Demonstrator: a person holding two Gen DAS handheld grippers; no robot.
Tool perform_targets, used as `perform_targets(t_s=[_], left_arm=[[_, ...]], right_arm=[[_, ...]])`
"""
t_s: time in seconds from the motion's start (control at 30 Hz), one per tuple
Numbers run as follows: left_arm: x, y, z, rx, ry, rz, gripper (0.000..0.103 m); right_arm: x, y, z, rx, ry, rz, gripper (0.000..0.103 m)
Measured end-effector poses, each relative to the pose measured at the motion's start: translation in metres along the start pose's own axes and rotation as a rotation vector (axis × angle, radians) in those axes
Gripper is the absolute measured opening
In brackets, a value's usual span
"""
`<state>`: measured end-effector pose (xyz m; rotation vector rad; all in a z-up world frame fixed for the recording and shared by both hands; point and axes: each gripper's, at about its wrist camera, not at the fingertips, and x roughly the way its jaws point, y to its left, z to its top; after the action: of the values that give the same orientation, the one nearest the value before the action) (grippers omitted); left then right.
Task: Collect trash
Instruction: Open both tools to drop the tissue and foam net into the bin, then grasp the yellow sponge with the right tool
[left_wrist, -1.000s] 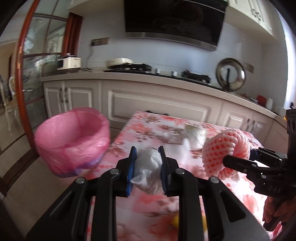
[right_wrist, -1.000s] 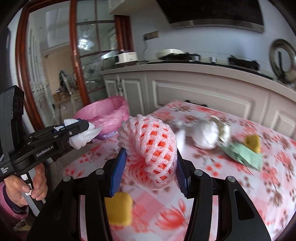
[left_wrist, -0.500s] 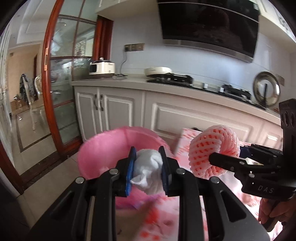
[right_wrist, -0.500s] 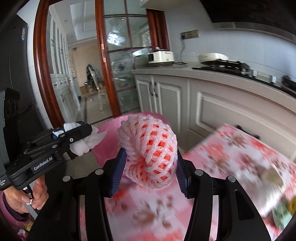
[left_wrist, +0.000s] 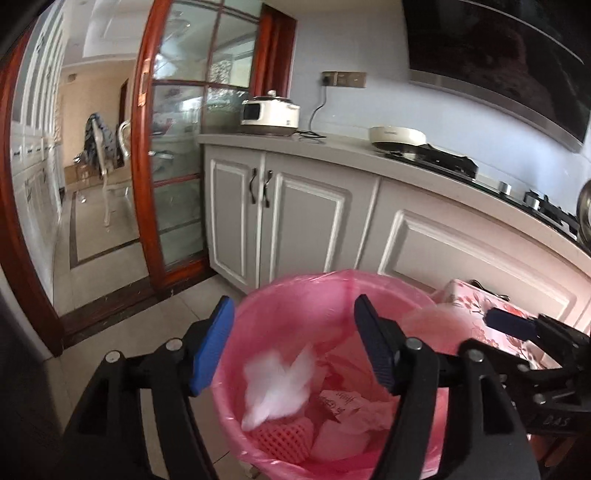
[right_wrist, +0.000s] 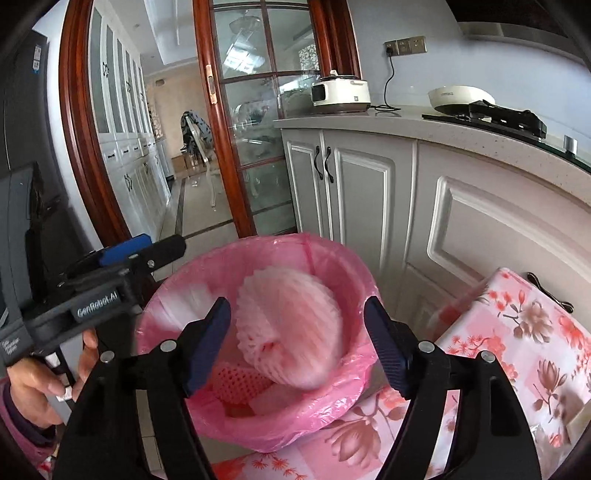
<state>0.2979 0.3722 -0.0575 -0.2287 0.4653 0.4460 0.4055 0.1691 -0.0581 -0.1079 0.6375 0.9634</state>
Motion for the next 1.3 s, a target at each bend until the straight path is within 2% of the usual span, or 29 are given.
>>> perform_targets(t_s=[0.2, 0.4, 0.67, 0.83, 1.0, 1.17, 1.3], left_arm=[[-0.033, 0.001, -0.012, 0.002, -0.035, 0.029, 0.079], [-0.088, -0.027, -0.046, 0.003, -0.057, 0.000, 0.095], [-0.146, -0.069, -0.099, 0.002, -0.037, -0.082, 0.098], [-0.167, -0.090, -0.126, 0.047, -0.027, -0.132, 0.098], [-0.186, -0.109, -0.144, 0.108, -0.020, -0.167, 0.098], [-0.195, -0.112, -0.153, 0.152, -0.025, -0.168, 0.098], [-0.191, -0.101, -0.155, 0.113, 0.003, -0.172, 0.098]], right_arm=[[-0.052, -0.016, -0.018, 0.026, -0.033, -0.034, 0.072], [-0.123, -0.022, -0.067, 0.049, -0.017, -0.110, 0.075], [-0.202, -0.021, -0.148, 0.130, 0.008, -0.195, 0.078], [-0.221, -0.010, -0.187, 0.147, 0.048, -0.213, 0.078], [-0.222, 0.008, -0.219, 0.142, 0.077, -0.231, 0.078], [-0.215, 0.020, -0.234, 0.151, 0.087, -0.239, 0.078], [-0.203, 0.029, -0.240, 0.119, 0.112, -0.230, 0.077]])
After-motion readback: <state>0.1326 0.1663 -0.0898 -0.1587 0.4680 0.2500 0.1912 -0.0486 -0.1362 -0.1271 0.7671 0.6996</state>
